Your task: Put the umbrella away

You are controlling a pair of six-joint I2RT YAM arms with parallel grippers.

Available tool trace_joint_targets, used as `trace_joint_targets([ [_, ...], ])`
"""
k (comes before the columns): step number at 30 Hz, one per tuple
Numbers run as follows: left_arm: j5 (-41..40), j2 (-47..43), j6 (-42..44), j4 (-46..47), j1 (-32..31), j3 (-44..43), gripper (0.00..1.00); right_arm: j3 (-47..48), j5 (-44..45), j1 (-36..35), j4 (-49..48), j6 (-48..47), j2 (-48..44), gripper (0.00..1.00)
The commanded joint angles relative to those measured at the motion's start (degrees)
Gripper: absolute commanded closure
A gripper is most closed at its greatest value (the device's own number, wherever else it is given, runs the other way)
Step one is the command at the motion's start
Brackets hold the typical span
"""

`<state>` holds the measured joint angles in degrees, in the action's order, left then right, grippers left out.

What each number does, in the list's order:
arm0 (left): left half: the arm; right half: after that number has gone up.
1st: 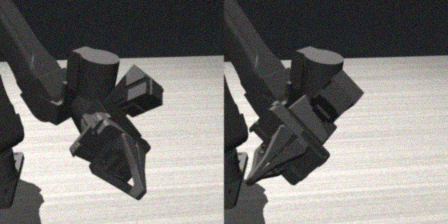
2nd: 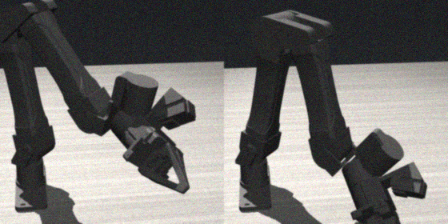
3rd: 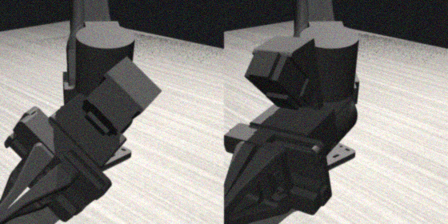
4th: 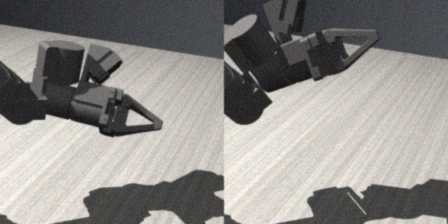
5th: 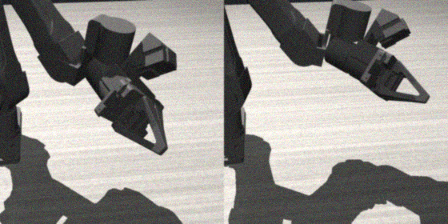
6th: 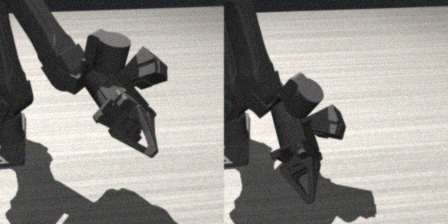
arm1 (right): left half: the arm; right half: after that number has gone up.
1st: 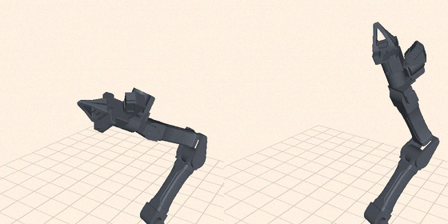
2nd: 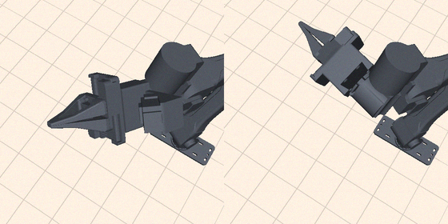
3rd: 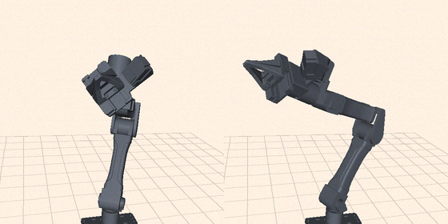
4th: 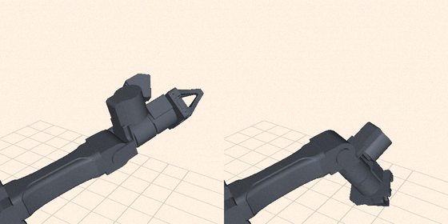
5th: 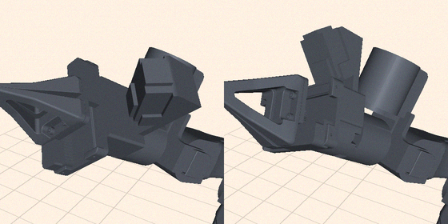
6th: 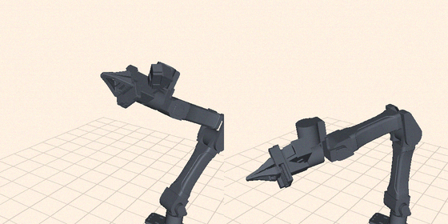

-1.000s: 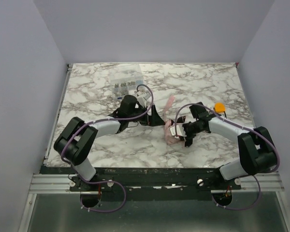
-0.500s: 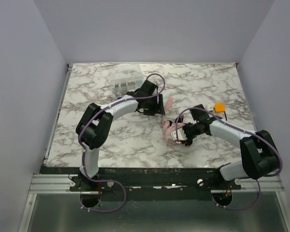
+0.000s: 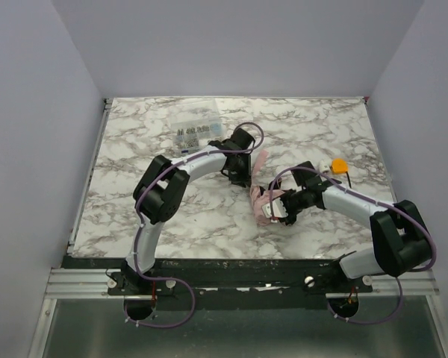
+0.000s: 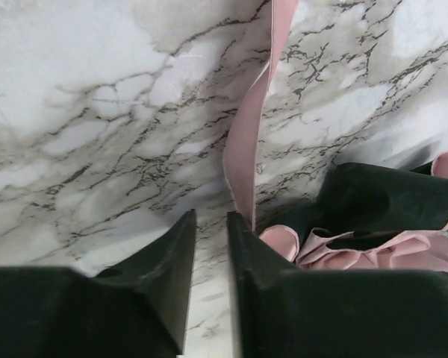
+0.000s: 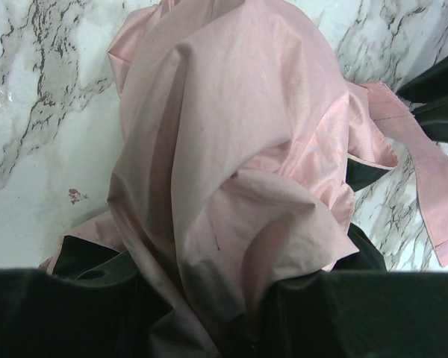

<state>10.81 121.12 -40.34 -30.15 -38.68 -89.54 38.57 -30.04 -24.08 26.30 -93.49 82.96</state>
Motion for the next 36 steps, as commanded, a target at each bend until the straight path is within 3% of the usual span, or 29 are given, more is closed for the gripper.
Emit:
trace_joint_targets([
  [1, -0.64, 0.72, -1.05, -1.18, -0.45, -0.81, 0.85, -4.99, 6.75, -1.41, 8.34, -0.02, 3.54, 0.86],
  [3, 1.30, 1.80, -1.30, -0.91, -0.44, -2.44, 0.93, -4.71, 6.37, -1.41, 8.94, 0.37, 3.36, 0.86],
  [6, 2.79, 0.58, -0.84, 1.37, -0.45, -2.18, 0.94, -4.23, 5.90, -1.39, 10.20, 1.41, 3.13, 0.87],
  [10, -2.34, -8.33, 2.71, 8.47, 0.65, 6.74, 0.80, -4.70, 7.31, -1.40, 11.34, 2.51, 3.06, 0.87],
  [14, -0.99, -19.19, 4.97, 19.80, 3.51, 17.70, 0.44, -5.22, 8.91, -1.28, 12.41, 2.56, 3.43, 0.87],
  [16, 1.48, -22.07, 6.01, 22.58, 4.84, 18.74, 0.24, -5.35, 8.98, -1.32, 12.45, 2.66, 3.60, 0.87],
  [17, 3.30, -22.15, 5.72, 22.66, 5.53, 17.74, 0.08, -5.26, 8.90, -1.32, 12.62, 2.79, 3.66, 0.87],
  [18, 4.99, -21.45, 4.44, 21.51, 5.98, 15.88, 0.02, -5.07, 8.70, -1.32, 12.68, 3.02, 3.63, 0.87],
  [22, 11.44, -12.71, 1.48, 12.26, 6.87, 4.36, 0.06, -4.48, 7.53, -1.32, 12.84, 4.15, 3.28, 0.87],
  [23, 12.26, -9.55, 1.40, 8.51, 6.71, 0.73, 0.10, -4.30, 7.30, -1.32, 12.89, 4.36, 3.17, 0.87],
  [25, 14.42, -5.25, 0.13, 5.74, 6.21, -2.65, 0.31, -4.13, 7.01, -1.32, 13.11, 4.85, 2.76, 0.87],
  [27, 15.51, -3.18, -1.55, 6.12, 5.47, -2.54, 0.39, -4.24, 6.96, -1.30, 13.32, 5.16, 2.24, 0.87],
  [36, -0.65, 2.44, -2.77, -6.42, 0.55, -8.40, 0.41, -5.06, 6.35, -1.29, 12.55, 5.93, 2.20, 0.87],
])
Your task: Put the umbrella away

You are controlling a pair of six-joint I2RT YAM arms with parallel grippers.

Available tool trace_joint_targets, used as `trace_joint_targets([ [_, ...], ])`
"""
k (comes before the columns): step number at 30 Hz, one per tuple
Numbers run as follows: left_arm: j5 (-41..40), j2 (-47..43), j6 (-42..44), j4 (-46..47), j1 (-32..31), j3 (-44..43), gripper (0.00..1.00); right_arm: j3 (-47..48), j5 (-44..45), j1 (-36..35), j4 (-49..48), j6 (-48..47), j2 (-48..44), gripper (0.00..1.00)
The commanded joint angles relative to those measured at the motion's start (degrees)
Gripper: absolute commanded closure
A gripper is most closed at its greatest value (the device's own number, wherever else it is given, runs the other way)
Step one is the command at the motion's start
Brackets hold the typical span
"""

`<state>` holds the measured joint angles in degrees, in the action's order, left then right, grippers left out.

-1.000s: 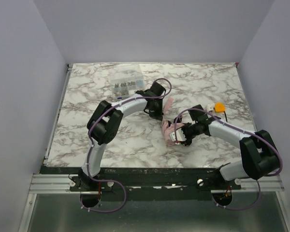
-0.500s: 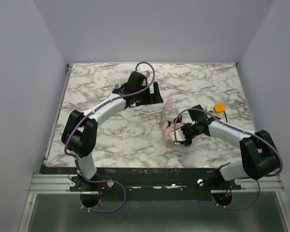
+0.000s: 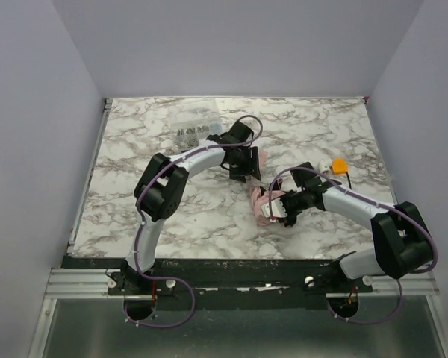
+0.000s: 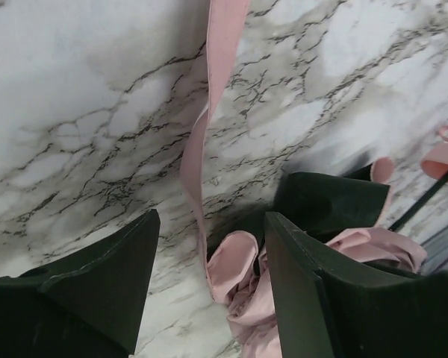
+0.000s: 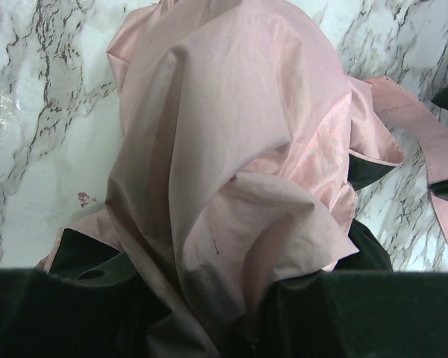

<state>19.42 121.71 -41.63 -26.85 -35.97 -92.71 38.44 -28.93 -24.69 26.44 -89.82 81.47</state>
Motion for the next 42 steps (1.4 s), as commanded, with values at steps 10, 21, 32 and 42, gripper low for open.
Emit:
trace_joint_targets([
  [10, -16.37, 6.36, -3.23, -17.48, -5.06, -14.71, 1.00, -5.69, 4.97, -0.79, 11.89, 0.91, 3.36, 0.87],
  [21, -23.02, 5.21, -18.48, -25.04, -5.17, -24.08, 1.00, -1.71, 4.76, -3.82, 16.93, -2.52, -0.43, 0.87],
  [32, -24.42, 3.26, -7.05, -23.85, -4.59, -22.83, 1.00, -0.91, 3.79, -4.42, 15.99, 2.69, 3.95, 0.88],
  [42, -2.29, -4.27, 12.16, -15.65, 0.73, -13.60, 0.49, -1.34, -0.68, -3.96, 17.68, 2.99, -0.05, 0.88],
])
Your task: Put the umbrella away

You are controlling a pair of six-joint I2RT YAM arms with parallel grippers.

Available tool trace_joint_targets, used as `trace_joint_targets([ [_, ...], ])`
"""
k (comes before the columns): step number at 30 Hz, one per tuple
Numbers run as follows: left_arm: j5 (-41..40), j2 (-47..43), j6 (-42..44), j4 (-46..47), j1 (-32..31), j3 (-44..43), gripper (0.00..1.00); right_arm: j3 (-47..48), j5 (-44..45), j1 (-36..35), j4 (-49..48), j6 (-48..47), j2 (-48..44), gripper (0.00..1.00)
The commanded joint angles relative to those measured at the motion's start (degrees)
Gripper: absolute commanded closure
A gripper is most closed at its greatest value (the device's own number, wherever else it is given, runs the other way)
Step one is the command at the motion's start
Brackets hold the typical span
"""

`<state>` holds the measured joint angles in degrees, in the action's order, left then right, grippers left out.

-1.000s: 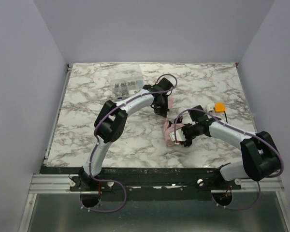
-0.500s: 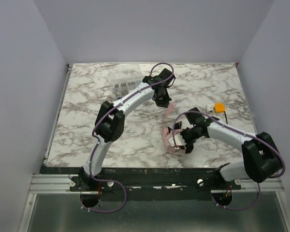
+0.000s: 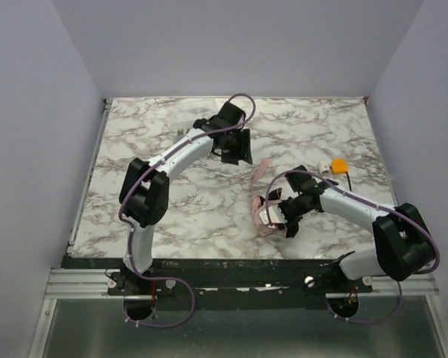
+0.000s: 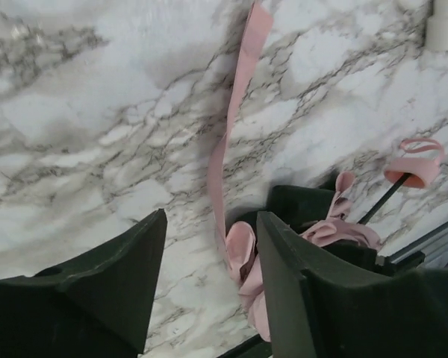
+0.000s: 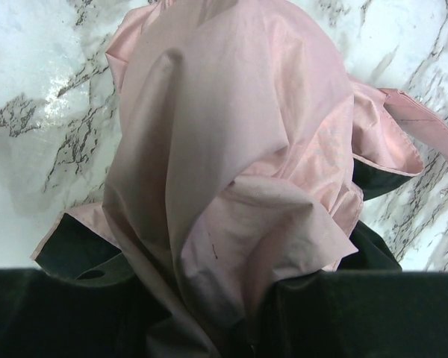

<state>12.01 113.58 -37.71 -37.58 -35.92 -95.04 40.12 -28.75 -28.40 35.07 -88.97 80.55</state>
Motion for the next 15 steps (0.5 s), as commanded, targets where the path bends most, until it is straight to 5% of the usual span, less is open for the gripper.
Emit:
trace_joint_targets([
  [1, 5.34, 6.28, 8.41, -8.73, 0.39, -14.16, 0.52, -2.98, -1.35, -0.25, 9.12, 2.24, 0.59, 0.88],
  [7, 6.24, 7.88, 2.56, -2.22, -1.54, -6.20, 0.60, -4.99, -3.70, -0.32, 8.27, 0.27, -0.41, 0.87],
  [15, 0.42, 13.44, 0.88, -9.25, -3.88, -11.13, 0.62, -4.02, -4.00, -0.69, 7.75, -0.11, 1.41, 0.87],
])
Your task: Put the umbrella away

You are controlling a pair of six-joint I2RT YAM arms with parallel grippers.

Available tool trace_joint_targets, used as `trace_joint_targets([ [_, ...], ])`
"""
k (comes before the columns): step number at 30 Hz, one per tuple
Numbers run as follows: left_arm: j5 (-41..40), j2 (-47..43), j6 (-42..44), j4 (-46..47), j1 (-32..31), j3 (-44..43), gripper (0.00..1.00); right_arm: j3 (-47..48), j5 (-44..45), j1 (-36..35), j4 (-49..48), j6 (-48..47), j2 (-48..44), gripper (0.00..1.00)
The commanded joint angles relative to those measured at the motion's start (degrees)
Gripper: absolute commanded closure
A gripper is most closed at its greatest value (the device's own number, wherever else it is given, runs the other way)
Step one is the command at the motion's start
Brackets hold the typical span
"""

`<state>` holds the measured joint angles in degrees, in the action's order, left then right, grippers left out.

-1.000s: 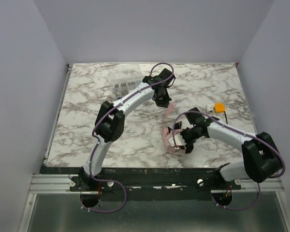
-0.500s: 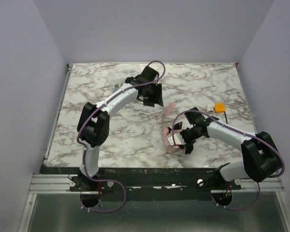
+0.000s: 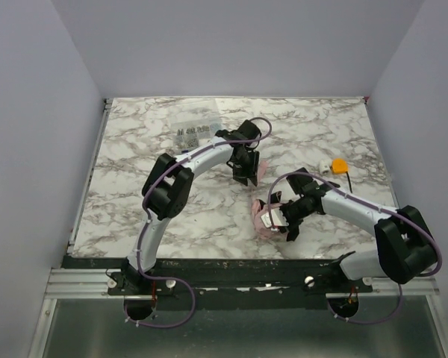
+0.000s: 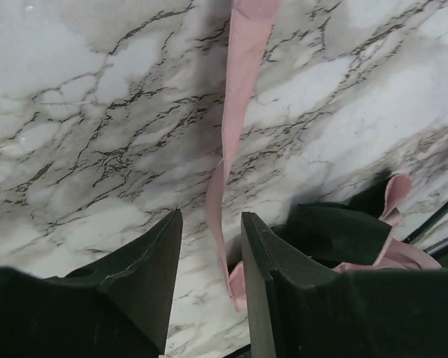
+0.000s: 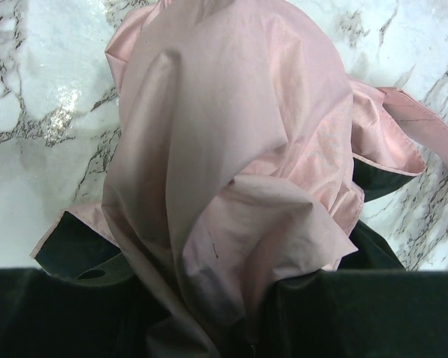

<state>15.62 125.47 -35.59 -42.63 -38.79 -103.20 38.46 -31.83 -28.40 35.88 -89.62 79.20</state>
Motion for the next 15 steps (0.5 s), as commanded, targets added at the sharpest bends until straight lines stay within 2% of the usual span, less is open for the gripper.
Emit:
trace_joint_targets([
  [1, -3.39, 2.26, -1.14, -4.74, -1.25, -3.42, 0.66, -2.29, -0.88, -0.69, 6.85, 0.59, 2.85, 0.87],
  [7, -2.72, 5.43, -0.79, -7.20, -2.50, -5.71, 1.00, -2.66, -1.03, -0.66, 6.14, 1.29, 2.78, 0.87],
  [11, -5.16, 3.96, -2.81, -6.85, -2.56, -5.26, 1.00, -2.29, -1.55, -0.77, 6.47, 0.90, 1.67, 0.87],
  [15, -15.85, 1.89, -12.28, -11.56, -1.11, -7.82, 1.00, -1.53, 0.25, -2.06, 4.01, 2.07, 0.35, 0.87],
])
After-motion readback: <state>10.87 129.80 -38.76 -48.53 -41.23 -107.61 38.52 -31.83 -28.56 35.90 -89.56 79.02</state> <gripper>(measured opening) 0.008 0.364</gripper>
